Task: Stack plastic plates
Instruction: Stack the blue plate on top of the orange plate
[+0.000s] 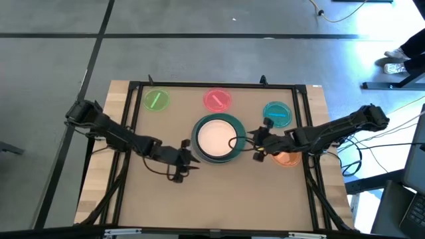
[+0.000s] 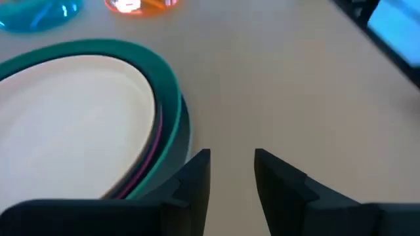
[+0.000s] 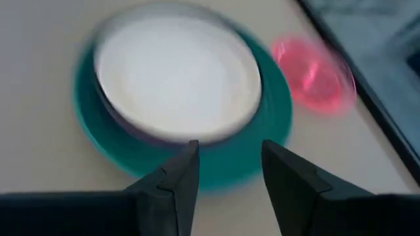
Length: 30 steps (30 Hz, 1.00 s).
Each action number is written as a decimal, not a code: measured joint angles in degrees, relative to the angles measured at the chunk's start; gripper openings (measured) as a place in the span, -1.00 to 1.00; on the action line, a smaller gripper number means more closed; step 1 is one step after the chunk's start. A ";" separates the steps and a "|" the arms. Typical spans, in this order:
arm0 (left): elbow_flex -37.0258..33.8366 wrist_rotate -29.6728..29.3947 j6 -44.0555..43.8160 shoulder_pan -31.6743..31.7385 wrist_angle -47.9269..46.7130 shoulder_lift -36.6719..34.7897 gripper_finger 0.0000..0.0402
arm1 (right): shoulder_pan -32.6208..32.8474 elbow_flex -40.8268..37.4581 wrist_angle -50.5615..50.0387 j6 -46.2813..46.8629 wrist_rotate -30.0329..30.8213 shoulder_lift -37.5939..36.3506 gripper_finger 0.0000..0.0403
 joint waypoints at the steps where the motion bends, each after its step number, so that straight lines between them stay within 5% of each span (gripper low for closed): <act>1: -2.28 -0.63 -0.74 -0.33 4.31 0.05 -0.44 | -0.61 -0.02 -2.86 1.19 -0.08 0.01 -0.22; 7: -12.54 -6.49 -2.63 -1.70 25.83 0.04 -0.44 | -9.80 -2.72 -12.45 8.04 1.88 0.13 -0.22; 10: -14.19 -9.64 -2.58 -1.80 30.76 0.02 -0.44 | -17.10 -5.62 -11.47 8.31 -1.85 0.12 -0.22; 21: -14.25 -10.73 -2.15 -1.37 30.03 0.02 -0.44 | -35.25 -14.12 -1.42 5.49 -15.01 0.14 -0.22; 30: -14.25 -11.12 -2.17 -1.37 30.13 0.02 -0.44 | -38.58 -19.96 7.97 4.32 -12.80 0.54 -0.22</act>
